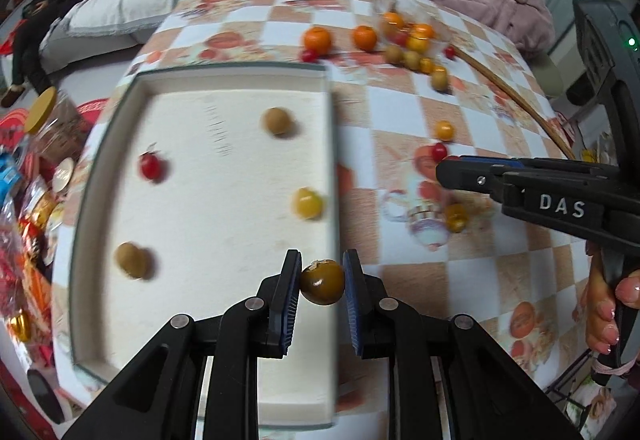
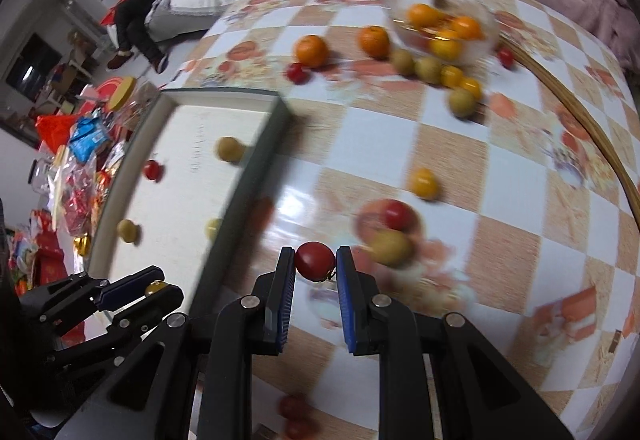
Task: Organize fruits
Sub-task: 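Carry both tomatoes into the white tray and release them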
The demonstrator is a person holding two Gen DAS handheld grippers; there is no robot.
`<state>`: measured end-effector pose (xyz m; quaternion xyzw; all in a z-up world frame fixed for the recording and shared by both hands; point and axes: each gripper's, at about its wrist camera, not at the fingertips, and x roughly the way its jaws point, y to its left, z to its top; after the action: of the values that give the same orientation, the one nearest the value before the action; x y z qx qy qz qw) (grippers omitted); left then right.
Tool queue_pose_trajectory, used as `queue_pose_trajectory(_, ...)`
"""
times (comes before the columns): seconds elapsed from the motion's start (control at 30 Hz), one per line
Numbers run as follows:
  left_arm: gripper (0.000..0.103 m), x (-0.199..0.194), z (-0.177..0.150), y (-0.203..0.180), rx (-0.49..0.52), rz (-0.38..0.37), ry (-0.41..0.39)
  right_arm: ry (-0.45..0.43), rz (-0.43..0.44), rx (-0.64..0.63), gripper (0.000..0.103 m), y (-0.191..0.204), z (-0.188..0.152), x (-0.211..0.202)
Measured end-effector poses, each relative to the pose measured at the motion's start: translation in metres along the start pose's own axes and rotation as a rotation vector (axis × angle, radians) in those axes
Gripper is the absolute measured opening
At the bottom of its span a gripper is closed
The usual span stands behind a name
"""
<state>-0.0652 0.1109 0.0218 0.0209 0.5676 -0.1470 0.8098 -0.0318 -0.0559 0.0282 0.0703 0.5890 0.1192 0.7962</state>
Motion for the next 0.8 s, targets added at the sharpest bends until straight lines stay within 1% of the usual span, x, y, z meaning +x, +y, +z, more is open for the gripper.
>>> queue_pose_trajectory(0.27, 0.023, -0.003, -0.015, 0.058, -0.075, 0.081, 0.006, 0.018, 0.044, -0.093, 0.023, 0.065, 0.017, 0.026)
queue_pose_trajectory(0.47, 0.023, 0.002, -0.025, 0.088, -0.115, 0.121, 0.023, 0.043, 0.02, -0.173, 0.023, 0.105, 0.027, 0.05)
queue_pose_trajectory(0.63, 0.023, 0.009, -0.029, 0.101, -0.131, 0.137, 0.037, 0.059, 0.001, -0.214, 0.023, 0.122, 0.032, 0.064)
queue_pose_trajectory(0.8, 0.023, 0.013, -0.031, 0.106, -0.134, 0.138, 0.044, 0.07, -0.019, -0.223, 0.023, 0.126, 0.034, 0.072)
